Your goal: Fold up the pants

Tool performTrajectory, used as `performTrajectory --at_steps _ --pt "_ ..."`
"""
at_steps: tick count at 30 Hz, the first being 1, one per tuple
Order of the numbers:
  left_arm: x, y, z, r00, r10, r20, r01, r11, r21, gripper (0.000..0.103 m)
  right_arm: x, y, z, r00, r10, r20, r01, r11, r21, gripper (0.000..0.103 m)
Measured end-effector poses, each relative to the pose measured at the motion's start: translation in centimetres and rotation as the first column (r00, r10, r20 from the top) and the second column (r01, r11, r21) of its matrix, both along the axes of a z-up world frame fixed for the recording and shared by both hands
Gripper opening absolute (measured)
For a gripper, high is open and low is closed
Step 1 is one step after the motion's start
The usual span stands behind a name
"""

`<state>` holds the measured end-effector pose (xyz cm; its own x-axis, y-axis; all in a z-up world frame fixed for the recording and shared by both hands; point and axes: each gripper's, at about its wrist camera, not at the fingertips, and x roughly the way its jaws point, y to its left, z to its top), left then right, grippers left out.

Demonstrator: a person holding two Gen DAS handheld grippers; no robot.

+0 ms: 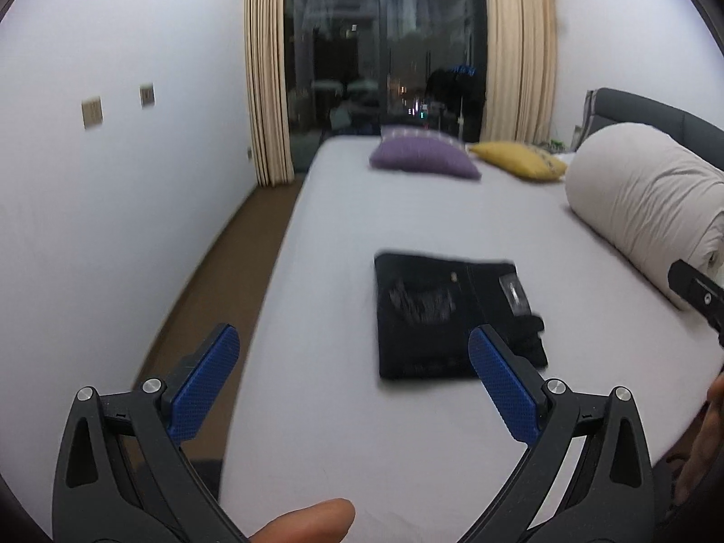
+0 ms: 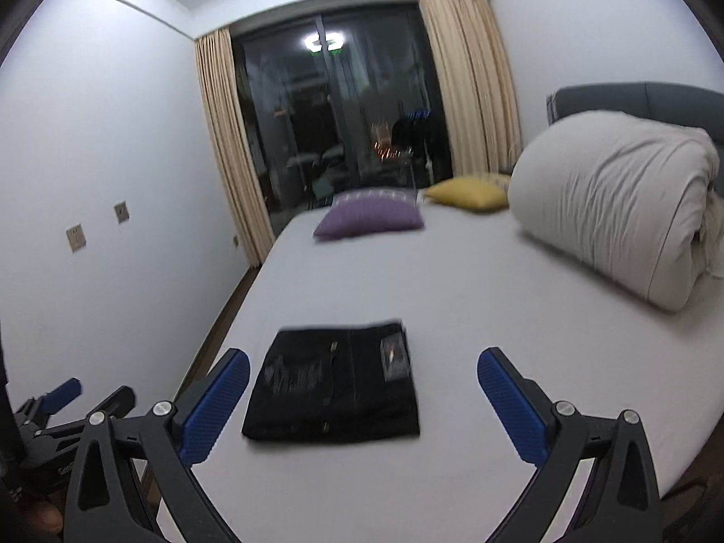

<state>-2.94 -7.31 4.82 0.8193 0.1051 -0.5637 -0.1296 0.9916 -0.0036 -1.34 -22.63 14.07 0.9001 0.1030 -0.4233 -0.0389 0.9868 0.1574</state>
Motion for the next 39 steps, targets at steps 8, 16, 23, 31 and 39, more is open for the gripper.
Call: performTrajectory --at_steps 8,16,23,31,39 --pt "0.3 -0.3 -3.3 0.999 -0.007 -0.054 0.006 1.0 -0.02 0.103 -0.1 1.9 -1.4 0.998 0.001 -0.057 -0.004 0.998 -0.055 0.103" --pt "2.4 0.4 -5.9 0.994 0.001 -0.11 -0.005 0.999 -0.037 0.103 0.5 2.9 -3.7 0.991 -0.002 -0.133 -0.007 0.998 -0.064 0.103" --pt "3.4 0.7 -7.2 0.99 0.004 -0.138 -0.01 0.999 -0.043 0.103 1.2 3.3 -5.0 0.984 0.005 -0.176 -0.017 0.997 -0.069 0.103" --pt "3.8 0.5 -8.0 0.988 -0.006 -0.152 -0.001 0.999 -0.044 0.103 1.5 3.3 -5.6 0.979 0.004 -0.205 -0.019 0.997 -0.071 0.103" --pt "4.2 0.5 -8.4 0.987 -0.008 -0.158 0.001 0.999 -0.045 0.103 1.6 3.3 -5.7 0.976 -0.001 -0.218 -0.016 0.997 -0.074 0.103"
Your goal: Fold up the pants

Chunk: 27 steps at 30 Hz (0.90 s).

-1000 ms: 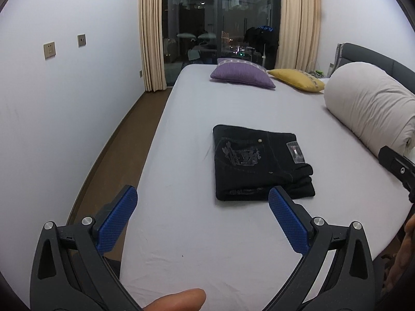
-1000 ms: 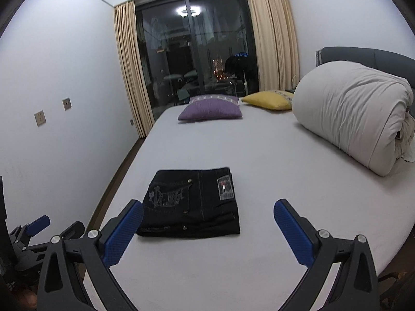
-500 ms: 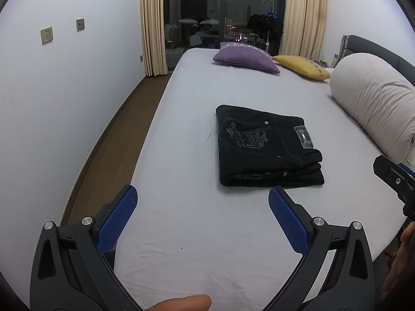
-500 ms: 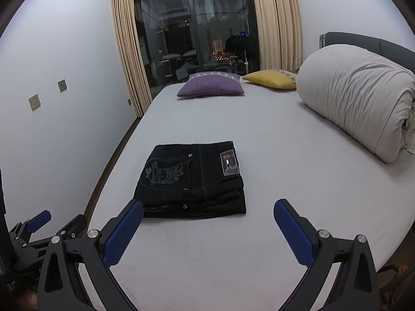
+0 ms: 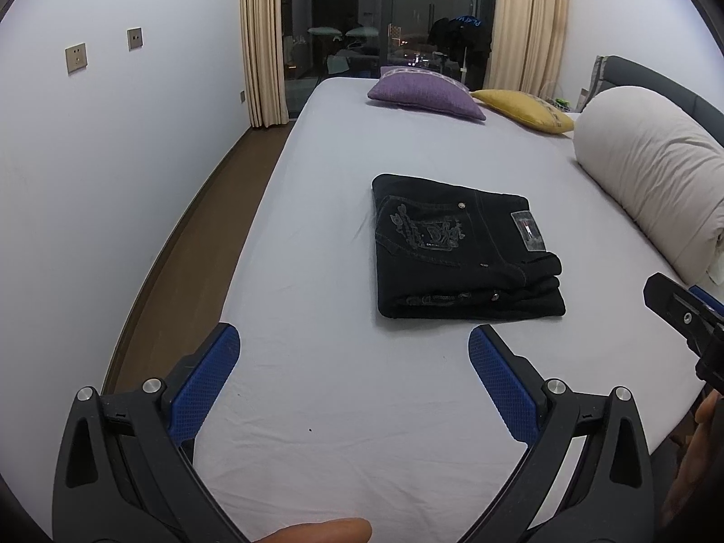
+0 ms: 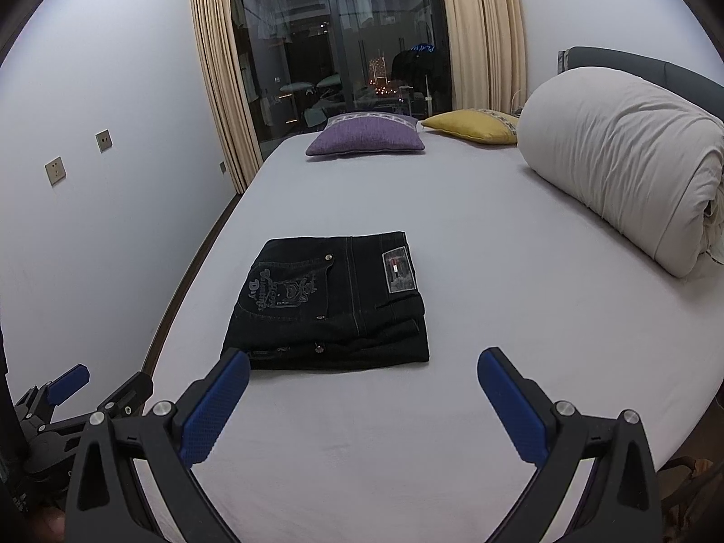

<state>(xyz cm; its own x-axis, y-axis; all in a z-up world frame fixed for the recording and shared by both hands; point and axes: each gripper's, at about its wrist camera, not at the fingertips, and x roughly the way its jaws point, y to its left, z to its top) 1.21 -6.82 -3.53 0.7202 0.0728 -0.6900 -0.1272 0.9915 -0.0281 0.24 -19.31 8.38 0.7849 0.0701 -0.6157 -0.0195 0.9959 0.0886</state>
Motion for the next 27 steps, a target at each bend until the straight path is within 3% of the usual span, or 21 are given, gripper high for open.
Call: performTrajectory --at_steps 27 --pt "0.6 -0.1 -1.0 1.0 -0.004 -0.017 0.004 1.0 -0.005 0.103 0.6 0.3 -1.2 0.999 -0.013 -0.029 0.013 1.0 0.0 0.103"
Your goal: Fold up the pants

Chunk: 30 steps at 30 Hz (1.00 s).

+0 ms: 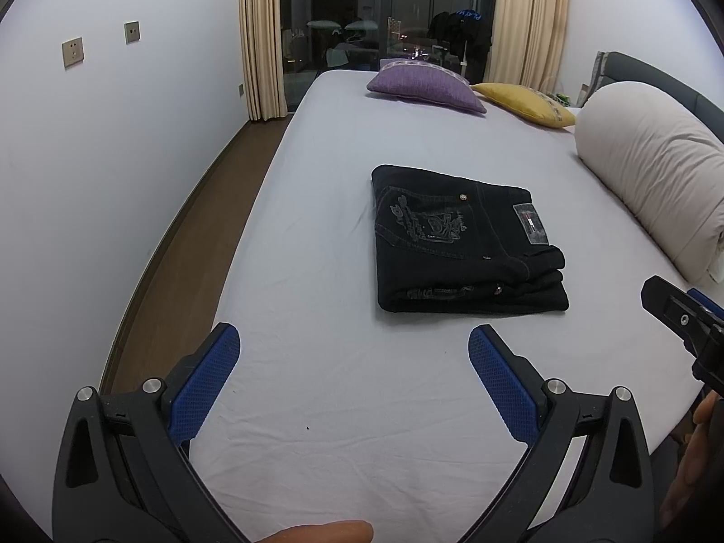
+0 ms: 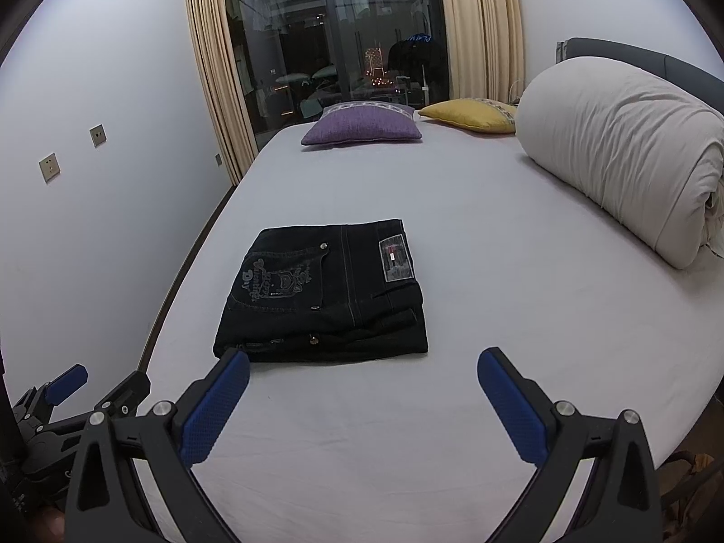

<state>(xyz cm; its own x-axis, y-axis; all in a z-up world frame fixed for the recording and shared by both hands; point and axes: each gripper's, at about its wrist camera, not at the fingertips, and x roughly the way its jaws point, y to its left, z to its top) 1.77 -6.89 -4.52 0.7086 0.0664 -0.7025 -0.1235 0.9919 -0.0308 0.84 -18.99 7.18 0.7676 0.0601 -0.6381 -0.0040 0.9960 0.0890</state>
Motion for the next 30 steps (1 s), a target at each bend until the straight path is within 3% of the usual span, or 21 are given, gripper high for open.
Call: performTrajectory --at_steps 30 --pt "-0.03 -0.03 -0.06 1.0 -0.001 -0.002 0.001 1.0 -0.001 0.103 -0.03 -0.09 -0.16 1.0 -0.002 -0.001 0.002 1.0 0.003 0.103"
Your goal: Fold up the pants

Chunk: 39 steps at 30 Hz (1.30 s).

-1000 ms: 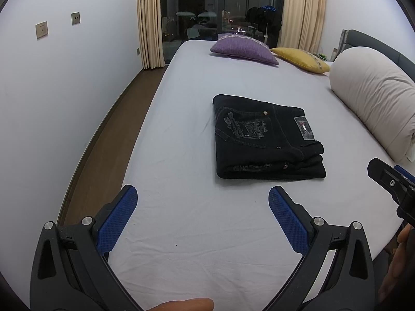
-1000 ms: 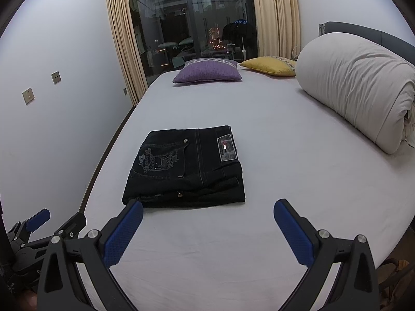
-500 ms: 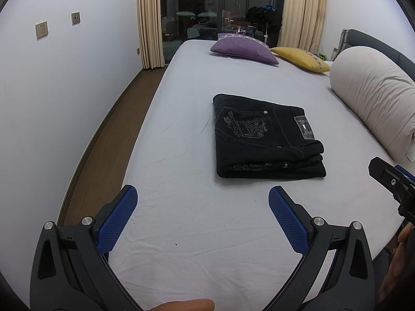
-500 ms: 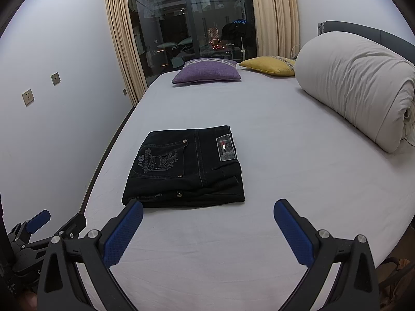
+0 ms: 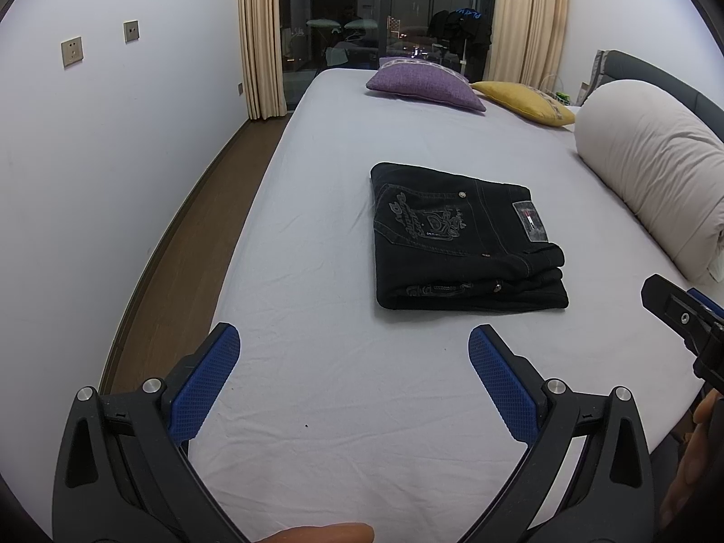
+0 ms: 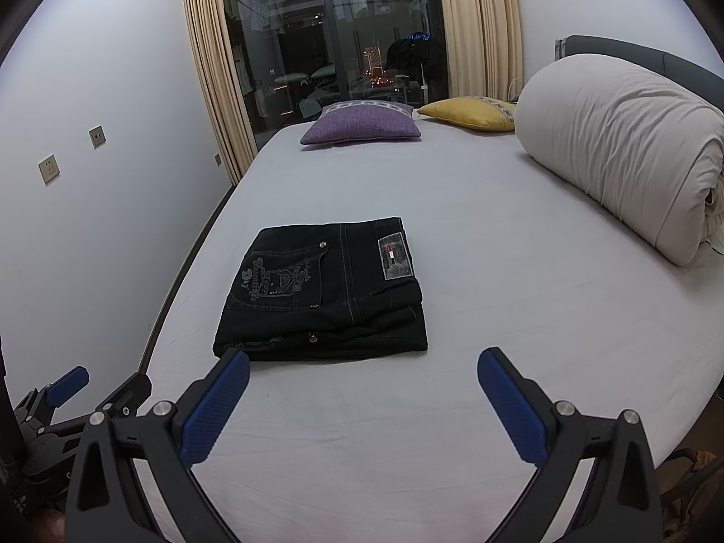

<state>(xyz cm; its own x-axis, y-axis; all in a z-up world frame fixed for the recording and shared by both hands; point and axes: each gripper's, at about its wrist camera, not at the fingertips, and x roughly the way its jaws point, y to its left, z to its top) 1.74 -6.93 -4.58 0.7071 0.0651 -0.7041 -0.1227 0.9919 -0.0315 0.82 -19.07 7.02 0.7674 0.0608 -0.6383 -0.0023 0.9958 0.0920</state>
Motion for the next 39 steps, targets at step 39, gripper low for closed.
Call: performTrajectory --at_steps 39 --pt "-0.1 -0.25 -0.49 1.0 -0.005 -0.007 0.005 1.0 -0.004 0.103 -0.04 0.0 -0.08 1.0 0.001 -0.004 -0.001 1.0 0.003 0.103"
